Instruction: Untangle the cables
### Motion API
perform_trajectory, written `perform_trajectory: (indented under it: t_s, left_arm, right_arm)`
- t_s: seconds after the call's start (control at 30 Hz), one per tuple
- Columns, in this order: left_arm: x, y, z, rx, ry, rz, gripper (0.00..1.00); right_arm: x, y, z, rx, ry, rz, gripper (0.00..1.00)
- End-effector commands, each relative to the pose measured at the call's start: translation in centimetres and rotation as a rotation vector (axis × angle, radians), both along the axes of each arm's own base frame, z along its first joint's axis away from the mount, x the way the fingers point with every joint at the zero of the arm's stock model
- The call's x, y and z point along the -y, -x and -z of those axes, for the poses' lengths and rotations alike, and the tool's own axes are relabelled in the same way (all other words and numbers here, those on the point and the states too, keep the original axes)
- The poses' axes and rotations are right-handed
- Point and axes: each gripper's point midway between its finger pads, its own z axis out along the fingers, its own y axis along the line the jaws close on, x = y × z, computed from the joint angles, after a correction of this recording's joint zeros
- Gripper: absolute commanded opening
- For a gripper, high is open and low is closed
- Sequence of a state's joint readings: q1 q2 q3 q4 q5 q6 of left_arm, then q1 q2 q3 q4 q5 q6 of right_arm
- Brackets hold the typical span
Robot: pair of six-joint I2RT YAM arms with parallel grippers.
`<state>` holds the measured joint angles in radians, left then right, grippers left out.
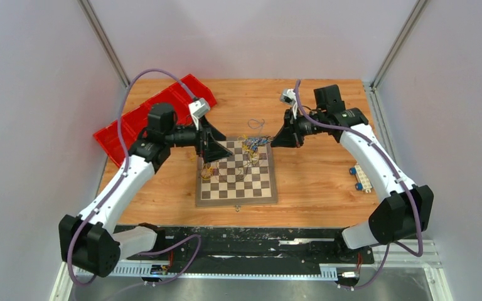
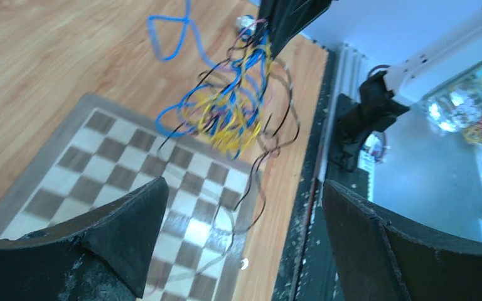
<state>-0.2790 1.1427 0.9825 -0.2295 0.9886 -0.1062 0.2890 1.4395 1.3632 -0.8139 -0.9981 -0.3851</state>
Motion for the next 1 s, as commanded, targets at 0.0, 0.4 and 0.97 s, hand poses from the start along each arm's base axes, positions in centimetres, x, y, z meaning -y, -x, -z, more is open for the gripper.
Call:
perform_trajectory:
  t_s: [0.0, 0.4, 0.97]
  left_arm:
    - [4.5, -0.4, -2.0, -0.019, 0.093, 0.056, 1.0]
    - [2.7, -3.0, -1.2, -0.094, 0.12, -0.066, 0.0]
    - [-19.8, -5.6, 1.9, -0.076, -0.069, -0.631, 0.0]
  right_arm:
    - [-1.8, -0.3, -2.6, 0.053, -0.073, -0.061, 0.0]
    - [3.1, -1.8, -0.3, 0.031, -0.032, 0.095, 0.0]
    - [20.4, -7.5, 3.4, 0.027, 0.115, 0.558, 0.0]
